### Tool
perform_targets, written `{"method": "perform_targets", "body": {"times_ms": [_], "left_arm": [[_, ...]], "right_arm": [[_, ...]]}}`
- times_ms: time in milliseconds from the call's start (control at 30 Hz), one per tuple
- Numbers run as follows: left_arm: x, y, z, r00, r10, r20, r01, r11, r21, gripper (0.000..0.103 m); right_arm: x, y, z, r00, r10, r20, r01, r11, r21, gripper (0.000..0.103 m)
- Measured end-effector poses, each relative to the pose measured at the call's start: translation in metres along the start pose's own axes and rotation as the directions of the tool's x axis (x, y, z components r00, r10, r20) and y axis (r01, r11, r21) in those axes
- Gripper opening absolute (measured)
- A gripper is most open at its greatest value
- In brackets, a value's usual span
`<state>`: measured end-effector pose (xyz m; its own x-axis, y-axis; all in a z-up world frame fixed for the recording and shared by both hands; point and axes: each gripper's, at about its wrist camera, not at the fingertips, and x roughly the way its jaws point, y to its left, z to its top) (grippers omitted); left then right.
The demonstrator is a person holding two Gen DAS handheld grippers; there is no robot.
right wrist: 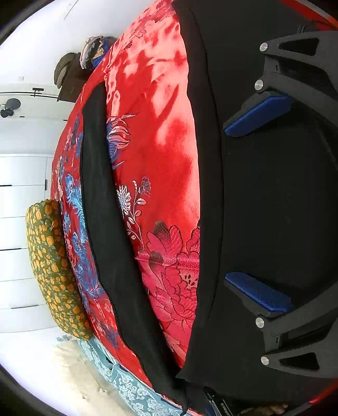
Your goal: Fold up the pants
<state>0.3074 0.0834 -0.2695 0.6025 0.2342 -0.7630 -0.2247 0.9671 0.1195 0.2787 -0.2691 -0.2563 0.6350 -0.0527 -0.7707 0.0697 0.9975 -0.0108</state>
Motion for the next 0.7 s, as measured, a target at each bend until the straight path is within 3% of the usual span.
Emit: {"method": "perform_targets", "body": {"times_ms": [700], "left_arm": [[0.0003,-0.0018,0.0001,1.000,0.004,-0.003,-0.004,1.000,0.003,0.103]], "right_arm": [[0.0023,0.0046,0.0033,1.000,-0.022,-0.012,0.022,0.999,-0.024,0.103]]}}
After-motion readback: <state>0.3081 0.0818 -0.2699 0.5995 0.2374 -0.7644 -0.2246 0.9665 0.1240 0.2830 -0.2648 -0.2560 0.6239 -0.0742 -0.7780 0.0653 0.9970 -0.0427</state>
